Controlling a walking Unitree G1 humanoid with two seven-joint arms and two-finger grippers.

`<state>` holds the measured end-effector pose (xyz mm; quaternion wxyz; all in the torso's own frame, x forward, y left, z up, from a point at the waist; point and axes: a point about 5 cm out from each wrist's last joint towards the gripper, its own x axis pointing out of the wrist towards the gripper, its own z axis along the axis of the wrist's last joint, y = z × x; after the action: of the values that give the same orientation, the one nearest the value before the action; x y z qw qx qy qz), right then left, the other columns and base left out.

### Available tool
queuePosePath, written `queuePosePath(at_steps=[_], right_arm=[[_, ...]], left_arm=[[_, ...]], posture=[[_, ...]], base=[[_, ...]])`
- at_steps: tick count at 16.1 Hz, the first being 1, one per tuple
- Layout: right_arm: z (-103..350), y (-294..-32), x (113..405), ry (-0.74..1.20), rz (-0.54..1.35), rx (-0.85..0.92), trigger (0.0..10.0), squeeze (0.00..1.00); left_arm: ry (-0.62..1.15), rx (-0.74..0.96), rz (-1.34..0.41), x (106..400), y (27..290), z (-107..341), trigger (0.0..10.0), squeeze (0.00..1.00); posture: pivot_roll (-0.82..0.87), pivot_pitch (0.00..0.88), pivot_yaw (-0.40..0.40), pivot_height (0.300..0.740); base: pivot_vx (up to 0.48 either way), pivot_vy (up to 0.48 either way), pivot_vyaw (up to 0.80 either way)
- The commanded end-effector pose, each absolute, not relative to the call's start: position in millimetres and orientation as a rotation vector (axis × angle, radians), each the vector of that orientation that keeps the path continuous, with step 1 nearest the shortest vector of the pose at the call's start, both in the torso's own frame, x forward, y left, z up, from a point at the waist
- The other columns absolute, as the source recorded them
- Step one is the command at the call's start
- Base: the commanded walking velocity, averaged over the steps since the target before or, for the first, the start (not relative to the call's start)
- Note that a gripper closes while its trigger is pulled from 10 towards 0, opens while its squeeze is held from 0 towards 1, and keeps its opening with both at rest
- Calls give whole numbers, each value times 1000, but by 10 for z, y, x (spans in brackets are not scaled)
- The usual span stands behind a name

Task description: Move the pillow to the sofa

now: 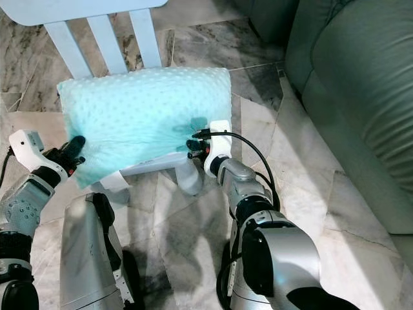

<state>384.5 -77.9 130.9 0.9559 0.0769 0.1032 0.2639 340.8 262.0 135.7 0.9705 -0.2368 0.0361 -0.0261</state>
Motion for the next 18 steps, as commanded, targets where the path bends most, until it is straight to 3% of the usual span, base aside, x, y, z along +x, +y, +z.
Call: queuePosePath(at_steps=[1,8,12,16,18], right_arm=[[1312,-963,3872,196,477,173,0,0],[1719,-996,3968,-11,561,217,0,0],[1763,-1020,3856,-157,617,165,0,0],[1690,-1118,3732,-207,585,127,0,0],[1725,-1227,3627,-261,507,127,0,0]], left_arm=[[80,-467,37,3333,2766,1275,0,0],[-96,-446,40,3509,2616,1576,0,0],[-163,-265,84,3443,2506,1634,0,0],[-246,-146,141,3433,2405,1750,0,0],[-280,-117,134,3377,2224,1766,0,0]], posture=[[114,326,-11,398],[49,176,-25,398],[-5,47,-29,398],[-32,0,-18,398],[-56,0,-10,398]], base=[[0,0,0],[0,0,0],[0,0,0],[0,0,0],[0,0,0]])
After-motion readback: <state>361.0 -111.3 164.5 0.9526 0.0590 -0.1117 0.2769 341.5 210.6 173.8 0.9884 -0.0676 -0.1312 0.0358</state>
